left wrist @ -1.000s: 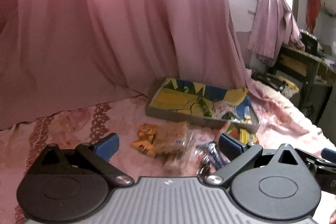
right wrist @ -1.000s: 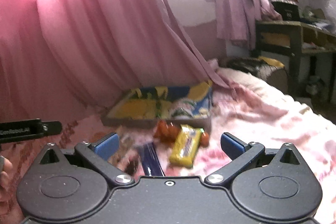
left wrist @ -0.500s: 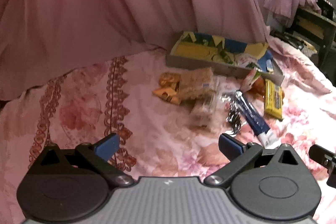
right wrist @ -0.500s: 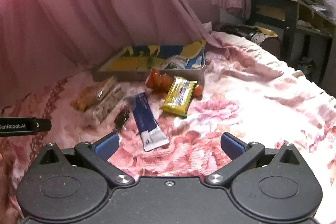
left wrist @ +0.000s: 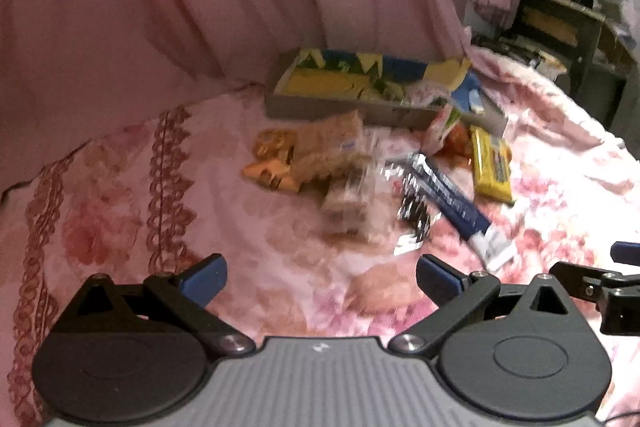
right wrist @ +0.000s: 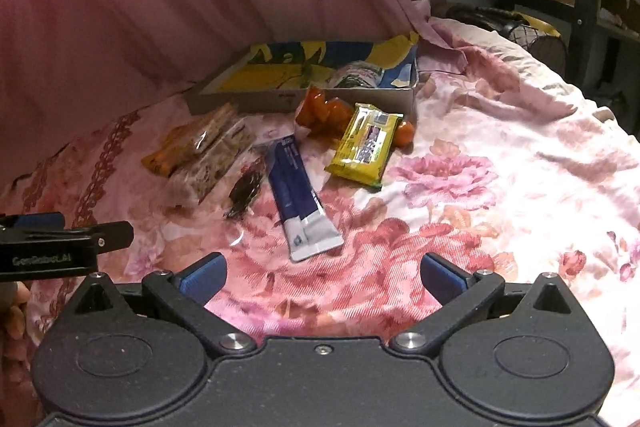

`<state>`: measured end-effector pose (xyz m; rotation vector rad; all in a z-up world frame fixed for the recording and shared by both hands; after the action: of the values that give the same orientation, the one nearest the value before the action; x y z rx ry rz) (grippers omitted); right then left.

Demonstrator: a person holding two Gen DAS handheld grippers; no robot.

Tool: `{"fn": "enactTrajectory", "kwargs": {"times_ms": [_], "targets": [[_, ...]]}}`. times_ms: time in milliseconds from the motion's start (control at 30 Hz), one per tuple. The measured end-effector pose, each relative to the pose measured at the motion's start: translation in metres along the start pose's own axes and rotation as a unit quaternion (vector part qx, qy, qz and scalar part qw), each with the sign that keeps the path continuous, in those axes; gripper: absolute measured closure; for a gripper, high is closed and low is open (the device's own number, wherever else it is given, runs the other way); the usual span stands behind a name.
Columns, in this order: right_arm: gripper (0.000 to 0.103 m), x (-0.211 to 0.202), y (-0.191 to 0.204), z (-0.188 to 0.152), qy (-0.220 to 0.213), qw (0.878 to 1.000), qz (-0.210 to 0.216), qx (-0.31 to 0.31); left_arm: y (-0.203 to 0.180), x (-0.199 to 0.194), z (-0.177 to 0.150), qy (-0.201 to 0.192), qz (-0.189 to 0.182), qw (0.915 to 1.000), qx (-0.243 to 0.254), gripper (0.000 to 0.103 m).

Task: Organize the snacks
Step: 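Lift both tools back over the remaining snacks on the bedspread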

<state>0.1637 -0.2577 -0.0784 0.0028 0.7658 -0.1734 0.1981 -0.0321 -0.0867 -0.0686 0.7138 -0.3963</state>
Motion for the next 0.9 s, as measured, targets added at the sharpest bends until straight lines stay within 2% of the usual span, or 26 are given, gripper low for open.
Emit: {"fn": "enactTrajectory", "kwargs": {"times_ms": [167, 467, 667, 800, 900], "targets": [[0.000, 0.008, -0.014, 0.021, -0.040, 0.999, -0.026, 0.015, -0.010, 0.008, 0.016, -0.028, -0.020, 0.9993, 0.012, 0.000], [0.000, 0.027, -0.034, 0.048, -0.059, 0.998, -0.014, 0.029, -0.040, 0.040, 0.022, -0.005, -0.056, 0.9978, 0.035, 0.000], [0.000, 0.035, -0.043, 0.059, -0.066, 0.996, 0.012, 0.060, -0.053, 0.056, 0.026, -0.001, -0.071, 0.9969, 0.035, 0.000], [0.000, 0.038, -0.046, 0.062, -0.073, 0.996, 0.021, 0.040, -0.064, 0.067, 0.028, 0.007, -0.089, 0.9948, 0.050, 0.000], [0.000, 0.044, -0.047, 0.059, -0.063, 0.998, 0.025, 0.010, -0.067, 0.075, 0.029, 0.015, -0.087, 0.9943, 0.060, 0.000]]}}
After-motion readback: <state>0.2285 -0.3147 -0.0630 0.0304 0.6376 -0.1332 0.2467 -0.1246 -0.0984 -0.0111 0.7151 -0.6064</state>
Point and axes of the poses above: each gripper's, at about its wrist camera, not at the fingertips, and x roughly the way its jaws point, y to its left, z to its top, the point moved 8 cm from there along x, roughly the way its jaws point, and after that the axes turned 14 degrees about -z, right-handed, at the moved point
